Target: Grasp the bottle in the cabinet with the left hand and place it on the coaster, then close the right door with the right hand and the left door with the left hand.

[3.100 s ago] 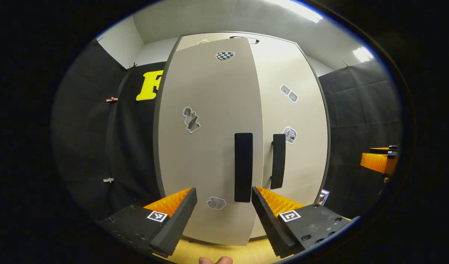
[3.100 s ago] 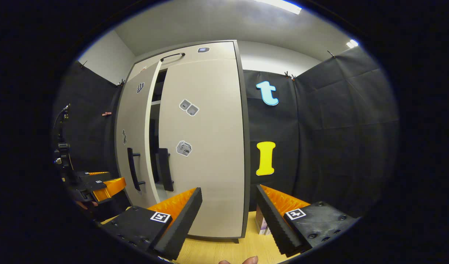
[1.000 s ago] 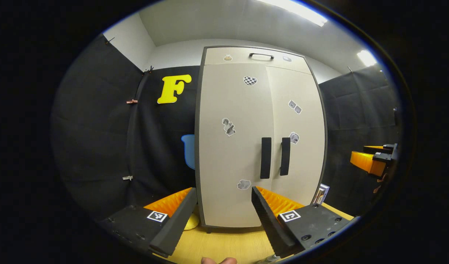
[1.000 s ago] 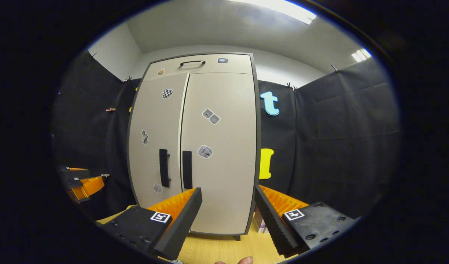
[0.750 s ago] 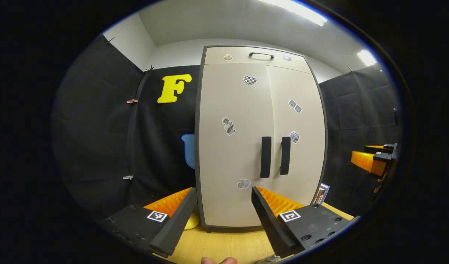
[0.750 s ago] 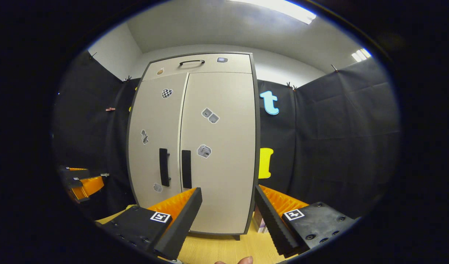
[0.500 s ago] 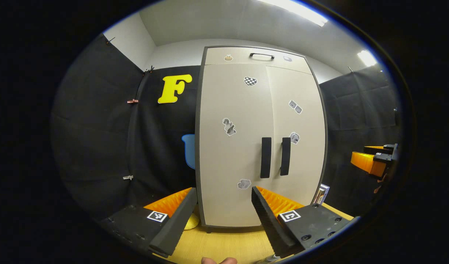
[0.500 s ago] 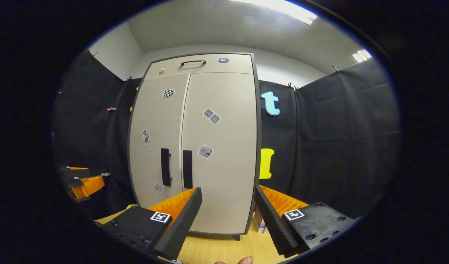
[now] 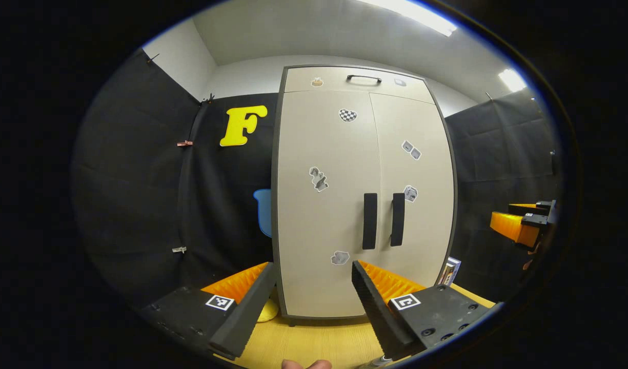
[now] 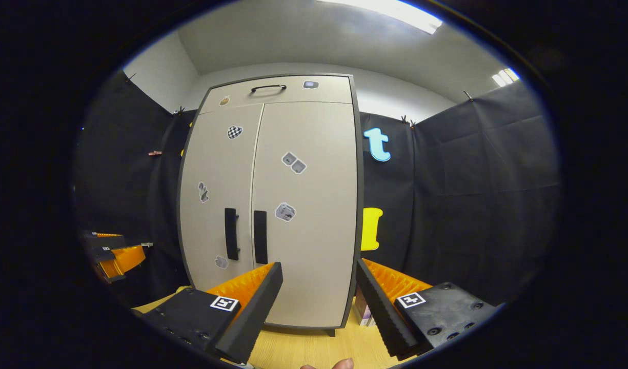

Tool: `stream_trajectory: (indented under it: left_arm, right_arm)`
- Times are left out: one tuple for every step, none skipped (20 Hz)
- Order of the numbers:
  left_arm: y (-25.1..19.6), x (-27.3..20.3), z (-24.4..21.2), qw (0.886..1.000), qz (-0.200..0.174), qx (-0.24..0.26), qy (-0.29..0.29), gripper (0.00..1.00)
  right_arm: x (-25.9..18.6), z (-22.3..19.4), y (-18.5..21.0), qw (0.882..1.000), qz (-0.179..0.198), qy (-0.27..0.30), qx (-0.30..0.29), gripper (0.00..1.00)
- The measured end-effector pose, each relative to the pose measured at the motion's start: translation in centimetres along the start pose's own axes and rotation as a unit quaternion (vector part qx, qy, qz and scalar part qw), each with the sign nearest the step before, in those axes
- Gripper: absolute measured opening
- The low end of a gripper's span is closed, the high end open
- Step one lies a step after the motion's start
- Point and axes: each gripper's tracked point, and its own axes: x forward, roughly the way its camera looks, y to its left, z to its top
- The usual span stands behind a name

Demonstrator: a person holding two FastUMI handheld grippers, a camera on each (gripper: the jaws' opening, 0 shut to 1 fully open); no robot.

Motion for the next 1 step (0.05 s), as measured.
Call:
stream_trajectory:
  left_arm:
    - [0.01, 0.04, 0.07, 1.0, 0.001, 0.0, -0.001, 0.95]
  right_arm:
    - [0.05, 0.04, -0.07, 1.0, 0.0, -0.001, 0.0, 0.95]
